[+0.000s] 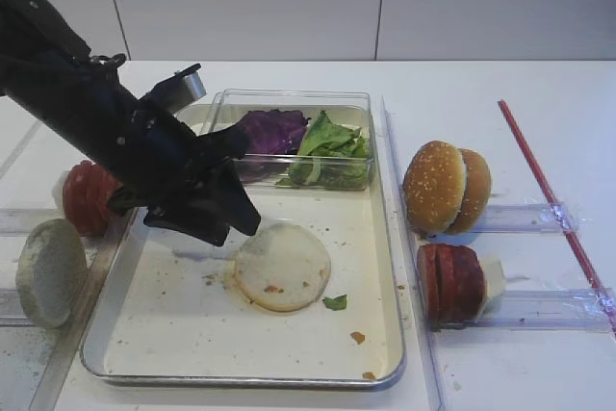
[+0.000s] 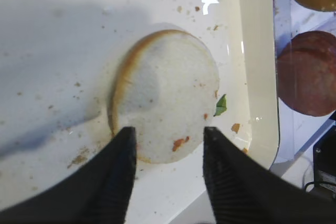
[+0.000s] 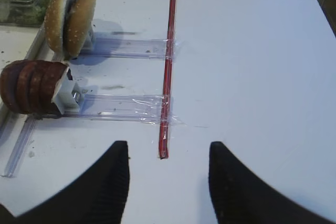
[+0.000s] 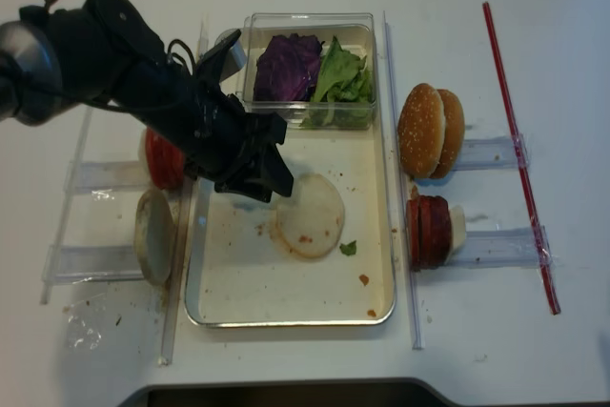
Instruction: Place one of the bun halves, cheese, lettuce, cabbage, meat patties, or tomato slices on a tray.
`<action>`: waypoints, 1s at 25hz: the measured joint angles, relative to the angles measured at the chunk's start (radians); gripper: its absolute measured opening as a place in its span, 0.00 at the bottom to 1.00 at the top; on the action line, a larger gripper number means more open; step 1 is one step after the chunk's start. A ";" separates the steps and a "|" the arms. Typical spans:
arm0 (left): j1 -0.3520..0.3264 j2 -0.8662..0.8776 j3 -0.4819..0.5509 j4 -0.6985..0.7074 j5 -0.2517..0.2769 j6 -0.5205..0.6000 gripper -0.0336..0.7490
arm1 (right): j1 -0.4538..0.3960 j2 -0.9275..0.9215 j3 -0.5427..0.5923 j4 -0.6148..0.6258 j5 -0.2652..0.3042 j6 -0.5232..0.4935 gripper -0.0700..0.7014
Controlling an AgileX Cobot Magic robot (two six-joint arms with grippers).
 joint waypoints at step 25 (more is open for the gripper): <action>-0.036 0.000 -0.303 0.473 0.189 -0.408 0.53 | 0.000 0.000 0.000 0.000 0.000 0.000 0.59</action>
